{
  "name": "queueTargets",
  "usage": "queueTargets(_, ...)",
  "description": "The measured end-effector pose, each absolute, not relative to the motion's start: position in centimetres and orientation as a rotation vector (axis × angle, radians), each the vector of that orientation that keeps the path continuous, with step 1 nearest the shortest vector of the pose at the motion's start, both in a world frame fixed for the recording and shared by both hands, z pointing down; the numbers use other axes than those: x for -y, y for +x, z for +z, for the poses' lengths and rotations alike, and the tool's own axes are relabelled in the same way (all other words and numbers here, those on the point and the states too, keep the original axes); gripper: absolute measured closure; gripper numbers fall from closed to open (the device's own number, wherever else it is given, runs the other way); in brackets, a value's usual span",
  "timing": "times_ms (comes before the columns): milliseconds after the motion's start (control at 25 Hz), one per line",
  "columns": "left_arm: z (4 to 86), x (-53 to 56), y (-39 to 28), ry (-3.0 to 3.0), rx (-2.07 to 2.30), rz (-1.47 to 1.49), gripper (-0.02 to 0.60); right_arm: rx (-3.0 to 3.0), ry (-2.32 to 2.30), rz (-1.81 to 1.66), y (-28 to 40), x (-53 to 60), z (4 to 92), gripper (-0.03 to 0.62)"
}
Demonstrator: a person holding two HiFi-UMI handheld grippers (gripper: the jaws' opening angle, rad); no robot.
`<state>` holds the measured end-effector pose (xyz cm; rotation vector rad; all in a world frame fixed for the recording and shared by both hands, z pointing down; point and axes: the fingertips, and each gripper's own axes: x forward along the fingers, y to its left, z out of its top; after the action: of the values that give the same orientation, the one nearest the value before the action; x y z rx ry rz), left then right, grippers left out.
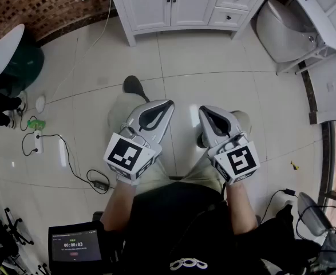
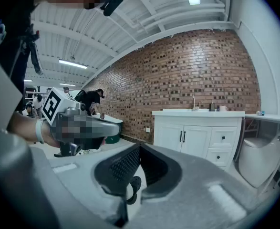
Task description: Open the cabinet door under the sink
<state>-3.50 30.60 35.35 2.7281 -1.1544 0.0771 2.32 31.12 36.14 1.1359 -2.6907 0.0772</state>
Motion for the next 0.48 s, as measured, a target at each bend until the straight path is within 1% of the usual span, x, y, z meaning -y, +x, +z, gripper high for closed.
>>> queueTargets(200, 34.9, -28.7, -3.1, 2.712, 1.160, 0.075, 0.566, 2.697, 1.120, 0.082, 2.2, -29.4, 35.5, 0.602)
queueTargets(480, 36.1, -22.0, -3.9, 2.715, 1.150, 0.087, 0.566, 2.657, 1.160, 0.105, 2.0, -22.2, 37.4, 0.602)
